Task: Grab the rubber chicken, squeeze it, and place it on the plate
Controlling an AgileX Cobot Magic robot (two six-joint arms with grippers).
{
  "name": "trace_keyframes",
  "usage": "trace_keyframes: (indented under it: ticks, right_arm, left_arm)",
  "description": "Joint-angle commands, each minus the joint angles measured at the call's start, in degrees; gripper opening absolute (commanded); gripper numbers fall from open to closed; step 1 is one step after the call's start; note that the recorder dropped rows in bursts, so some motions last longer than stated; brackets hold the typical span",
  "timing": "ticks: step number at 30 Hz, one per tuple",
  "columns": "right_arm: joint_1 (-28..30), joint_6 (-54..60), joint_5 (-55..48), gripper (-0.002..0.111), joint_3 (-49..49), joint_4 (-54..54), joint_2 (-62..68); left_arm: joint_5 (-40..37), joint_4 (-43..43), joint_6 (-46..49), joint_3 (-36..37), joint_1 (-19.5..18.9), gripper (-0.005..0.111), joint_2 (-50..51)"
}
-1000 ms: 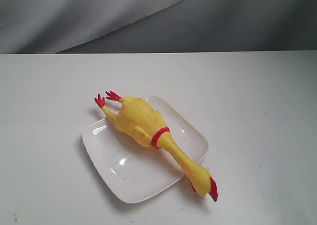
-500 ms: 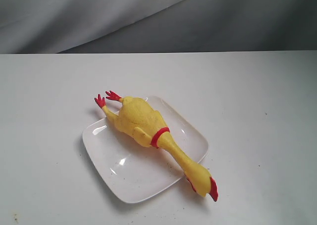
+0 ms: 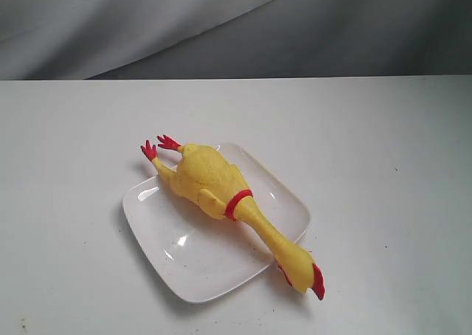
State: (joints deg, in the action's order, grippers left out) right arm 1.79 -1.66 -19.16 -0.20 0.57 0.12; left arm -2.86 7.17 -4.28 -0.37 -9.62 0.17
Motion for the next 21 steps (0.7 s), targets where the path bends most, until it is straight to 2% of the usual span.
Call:
trace_keyframes:
  ticks: [1,4,7,21]
  right_arm:
    - [0.4,-0.1,0.1,0.000,0.2,-0.1,-0.1]
    - [0.4,-0.1,0.1,0.000,0.2,-0.1,-0.1]
    - [0.4,-0.1,0.1,0.000,0.2,-0.1,-0.1]
    - [0.4,-0.2,0.1,0.000,0.2,-0.1,-0.1]
  left_arm:
    - [-5.6,-0.7,-0.3,0.4,-0.3,0.001,-0.2]
    - [-8.7,-1.6,-0.3,0.4,-0.3,0.001,-0.2]
    - [-13.8,-6.7,-0.3,0.4,-0.3,0.001,-0.2]
    - [-13.4,-6.8,-0.1,0.4,-0.3,0.001,-0.2]
